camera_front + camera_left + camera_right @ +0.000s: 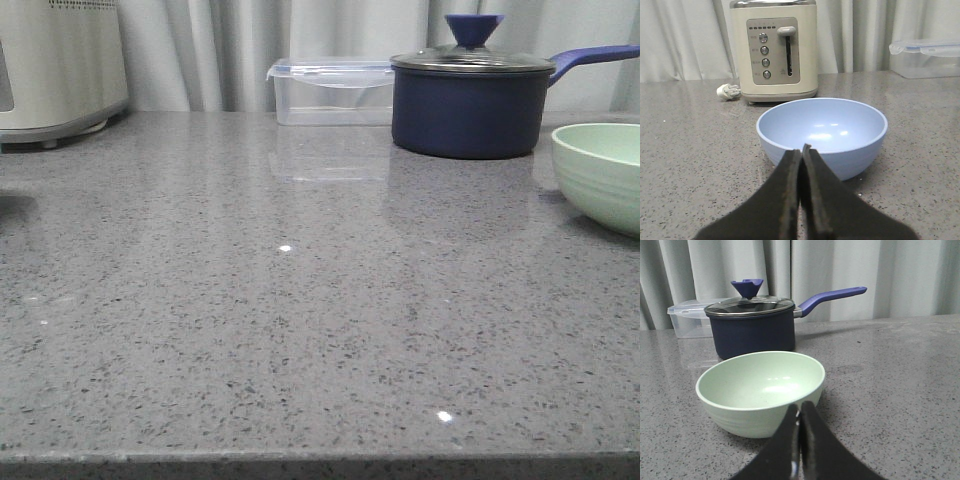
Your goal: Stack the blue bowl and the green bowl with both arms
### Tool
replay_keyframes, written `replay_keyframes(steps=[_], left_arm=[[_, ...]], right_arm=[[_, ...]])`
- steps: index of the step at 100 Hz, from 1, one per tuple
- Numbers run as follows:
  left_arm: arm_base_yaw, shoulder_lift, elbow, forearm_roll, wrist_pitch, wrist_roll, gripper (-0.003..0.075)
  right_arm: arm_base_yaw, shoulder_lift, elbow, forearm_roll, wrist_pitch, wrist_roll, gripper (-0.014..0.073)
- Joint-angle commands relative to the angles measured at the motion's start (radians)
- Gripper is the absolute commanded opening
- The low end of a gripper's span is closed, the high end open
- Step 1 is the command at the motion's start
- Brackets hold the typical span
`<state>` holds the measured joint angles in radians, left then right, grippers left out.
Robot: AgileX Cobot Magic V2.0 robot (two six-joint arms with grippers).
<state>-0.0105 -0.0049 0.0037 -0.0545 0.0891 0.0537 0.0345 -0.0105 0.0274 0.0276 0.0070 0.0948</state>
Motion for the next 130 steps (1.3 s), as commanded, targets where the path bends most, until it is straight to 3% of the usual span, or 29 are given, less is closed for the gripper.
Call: replay_keyframes(steps=[1,95,130], left_arm=[[0.002,-0.033,0.039,-0.001,-0.089,-0.007,-0.002],[0.002,-0.033,0.022,-0.001,-0.089,-0.007,-0.002],[0.002,0.115,-0.238,-0.037,0.076,-0.016,-0.002]], right_arm=[[-0.006,-0.018,0.0,-0.007,-0.074,-0.007,-0.008],[-0.006,-0.018,-0.006,-0.006,-0.077,-0.007,-0.008],[-0.006,0.093,-0.221,-0.006,0.19,-0.007,-0.0076]])
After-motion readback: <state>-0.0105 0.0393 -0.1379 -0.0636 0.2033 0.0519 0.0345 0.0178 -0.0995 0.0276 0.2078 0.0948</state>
